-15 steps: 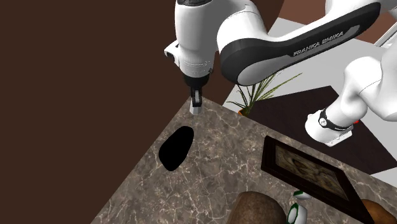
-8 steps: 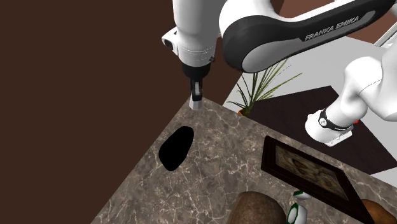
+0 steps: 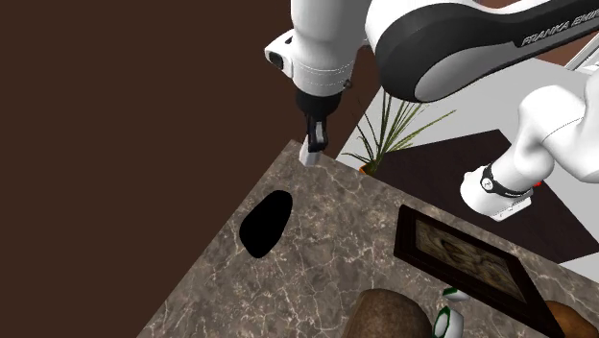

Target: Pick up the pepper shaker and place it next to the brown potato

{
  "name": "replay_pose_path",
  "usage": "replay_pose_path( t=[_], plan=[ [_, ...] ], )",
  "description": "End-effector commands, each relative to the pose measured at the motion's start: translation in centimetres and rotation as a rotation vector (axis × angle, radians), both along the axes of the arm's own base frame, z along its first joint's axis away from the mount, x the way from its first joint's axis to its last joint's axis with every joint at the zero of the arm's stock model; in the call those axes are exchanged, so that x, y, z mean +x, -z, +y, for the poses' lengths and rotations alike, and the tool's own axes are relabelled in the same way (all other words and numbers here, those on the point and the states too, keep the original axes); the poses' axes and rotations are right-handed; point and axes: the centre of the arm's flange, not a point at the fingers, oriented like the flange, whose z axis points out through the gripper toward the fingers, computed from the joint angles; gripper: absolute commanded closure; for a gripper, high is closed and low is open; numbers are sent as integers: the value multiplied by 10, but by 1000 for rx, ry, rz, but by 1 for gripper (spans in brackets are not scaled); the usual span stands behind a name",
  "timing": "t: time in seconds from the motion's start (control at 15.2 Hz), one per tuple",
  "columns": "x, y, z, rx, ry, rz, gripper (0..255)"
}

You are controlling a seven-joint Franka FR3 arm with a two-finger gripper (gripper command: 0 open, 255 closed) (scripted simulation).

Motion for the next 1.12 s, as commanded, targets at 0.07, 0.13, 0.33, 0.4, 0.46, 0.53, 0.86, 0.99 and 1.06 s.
replay_pose_path(
  t=[0.07,0.13,0.33,0.4,0.46,0.53,0.86,0.99,1.06],
  plan=[
    [-30,0,23,0,0,0,255],
    [-40,0,31,0,0,0,255],
    [-72,0,55,0,0,0,255],
    [-82,0,63,0,0,0,255],
    [-93,0,71,0,0,0,255],
    [-103,0,79,0,0,0,255],
    [-155,-1,120,0,0,0,255],
    [-176,-1,136,0,0,0,255],
    [-187,-1,144,0,0,0,255]
  ],
)
